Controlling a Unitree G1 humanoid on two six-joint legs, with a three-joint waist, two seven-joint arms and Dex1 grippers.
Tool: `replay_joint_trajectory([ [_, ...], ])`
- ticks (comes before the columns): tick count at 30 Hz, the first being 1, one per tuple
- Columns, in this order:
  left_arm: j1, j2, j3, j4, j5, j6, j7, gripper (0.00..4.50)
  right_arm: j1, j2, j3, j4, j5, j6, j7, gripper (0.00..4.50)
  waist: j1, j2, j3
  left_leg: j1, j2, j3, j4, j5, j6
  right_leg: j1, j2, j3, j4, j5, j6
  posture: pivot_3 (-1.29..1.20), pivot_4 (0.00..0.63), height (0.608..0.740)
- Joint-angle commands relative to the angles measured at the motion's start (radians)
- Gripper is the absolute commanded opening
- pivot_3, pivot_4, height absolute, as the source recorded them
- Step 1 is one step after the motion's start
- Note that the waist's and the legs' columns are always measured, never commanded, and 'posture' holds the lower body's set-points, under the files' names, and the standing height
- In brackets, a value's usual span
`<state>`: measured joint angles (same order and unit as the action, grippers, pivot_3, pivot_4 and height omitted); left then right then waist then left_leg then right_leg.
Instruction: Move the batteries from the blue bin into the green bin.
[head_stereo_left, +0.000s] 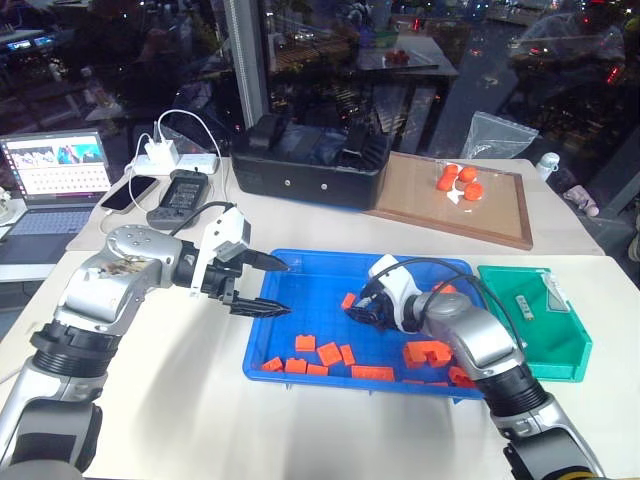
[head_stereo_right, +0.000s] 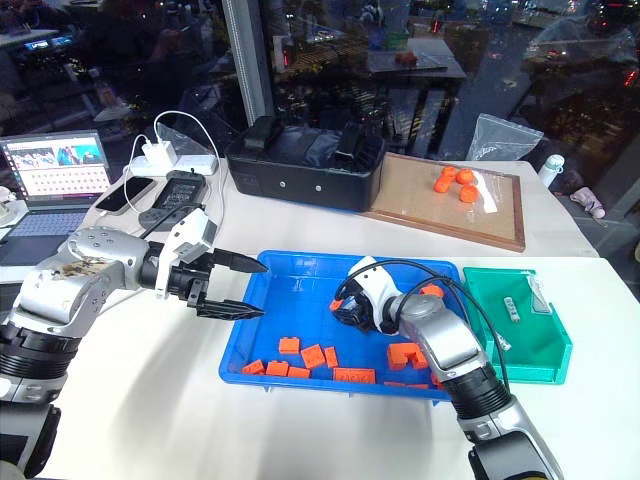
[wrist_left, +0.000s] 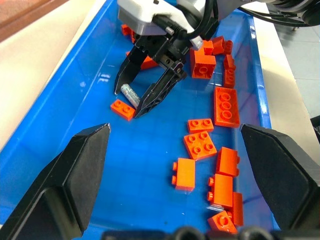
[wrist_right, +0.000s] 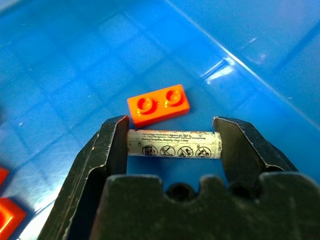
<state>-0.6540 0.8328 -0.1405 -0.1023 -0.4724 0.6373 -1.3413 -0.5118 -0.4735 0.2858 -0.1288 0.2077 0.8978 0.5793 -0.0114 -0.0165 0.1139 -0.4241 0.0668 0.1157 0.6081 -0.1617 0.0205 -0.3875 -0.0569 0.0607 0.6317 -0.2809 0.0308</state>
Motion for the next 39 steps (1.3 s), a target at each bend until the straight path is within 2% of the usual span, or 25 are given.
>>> replay_joint_trajectory([
  [1, -0.023, -0.007, 0.016, -0.001, -0.001, -0.015, 0.004, 4.5, -0.025, -0.062, -0.115, -0.11, 0.04, 0.024, 0.03, 2.47, 0.0, 0.0, 0.0, 0.0, 0.0, 0.0, 0.0, 0.0, 0.0, 0.0, 0.0, 0.0, 0.0, 0.0, 0.0, 0.0, 0.15, 0.738],
  [8, -0.057, -0.045, -0.011, 0.049, 0.016, -0.042, -0.022, 4.5, 0.029, -0.394, -0.415, -0.09, 0.053, -0.004, 0.116, 2.47, 0.018, 0.0, 0.0, 0.0, -0.001, 0.001, 0.0, 0.0, 0.0, 0.0, -0.002, -0.001, -0.002, 0.0, 0.0, 0.0, 0.15, 0.738],
  [13, -0.086, -0.077, -0.035, 0.091, 0.03, -0.068, -0.038, 4.5, 0.141, -0.512, -0.538, -0.069, 0.052, -0.008, 0.143, 2.47, 0.012, 0.0, 0.0, 0.0, 0.0, 0.001, -0.002, 0.0, 0.0, 0.0, 0.0, 0.0, -0.002, 0.0, -0.001, 0.0, 0.15, 0.738],
  [17, -0.104, -0.104, -0.044, 0.114, 0.045, -0.093, -0.043, 4.5, 0.267, -0.547, -0.559, -0.081, 0.036, -0.016, 0.154, 2.47, 0.007, 0.0, 0.0, 0.0, -0.001, 0.0, -0.001, 0.0, 0.0, 0.001, 0.0, 0.0, -0.001, 0.0, -0.001, 0.0, 0.15, 0.738],
  [21, -0.106, -0.121, -0.044, 0.133, 0.062, -0.115, -0.033, 4.5, 0.355, -0.521, -0.564, -0.077, 0.04, -0.03, 0.141, 2.47, 0.003, 0.0, 0.0, 0.0, -0.001, -0.002, -0.001, 0.0, 0.0, 0.001, -0.001, 0.001, -0.001, 0.0, 0.0, 0.0, 0.15, 0.738],
  [23, -0.103, -0.125, -0.042, 0.134, 0.069, -0.122, -0.03, 4.5, 0.374, -0.518, -0.564, -0.074, 0.038, -0.036, 0.135, 3.47, 0.002, 0.0, 0.0, 0.0, -0.001, -0.002, 0.0, 0.0, 0.0, 0.001, -0.001, 0.001, -0.001, 0.0, 0.0, 0.0, 0.15, 0.738],
  [24, -0.102, -0.128, -0.036, 0.133, 0.068, -0.12, -0.024, 4.5, 0.373, -0.509, -0.574, -0.072, 0.044, -0.035, 0.128, 3.67, 0.0, 0.0, 0.0, 0.0, -0.001, -0.002, 0.0, 0.0, 0.0, 0.001, -0.001, 0.001, -0.001, 0.0, 0.0, 0.0, 0.15, 0.738],
  [26, -0.097, -0.132, -0.026, 0.129, 0.067, -0.116, -0.011, 4.5, 0.369, -0.511, -0.585, -0.069, 0.051, -0.032, 0.129, 4.43, -0.002, 0.0, 0.0, 0.001, -0.001, -0.003, 0.0, 0.0, 0.0, 0.001, -0.001, 0.001, -0.001, 0.0, 0.0, 0.0, 0.15, 0.738],
  [35, -0.096, -0.17, 0.044, 0.138, 0.068, -0.125, 0.095, 4.5, 0.292, -0.619, -0.704, -0.05, 0.124, -0.048, 0.24, 4.47, 0.002, 0.001, 0.0, 0.001, -0.001, -0.003, 0.0, 0.0, 0.0, 0.001, -0.001, 0.001, -0.001, 0.0, 0.001, 0.0, 0.15, 0.738],
  [39, -0.092, -0.195, 0.102, 0.161, 0.078, -0.155, 0.188, 4.5, 0.35, -0.616, -0.81, -0.097, 0.193, -0.127, 0.358, 4.47, 0.005, 0.001, 0.0, 0.001, -0.001, -0.003, 0.0, 0.0, 0.0, 0.002, -0.001, 0.001, -0.002, 0.0, 0.001, 0.0, 0.15, 0.738],
])
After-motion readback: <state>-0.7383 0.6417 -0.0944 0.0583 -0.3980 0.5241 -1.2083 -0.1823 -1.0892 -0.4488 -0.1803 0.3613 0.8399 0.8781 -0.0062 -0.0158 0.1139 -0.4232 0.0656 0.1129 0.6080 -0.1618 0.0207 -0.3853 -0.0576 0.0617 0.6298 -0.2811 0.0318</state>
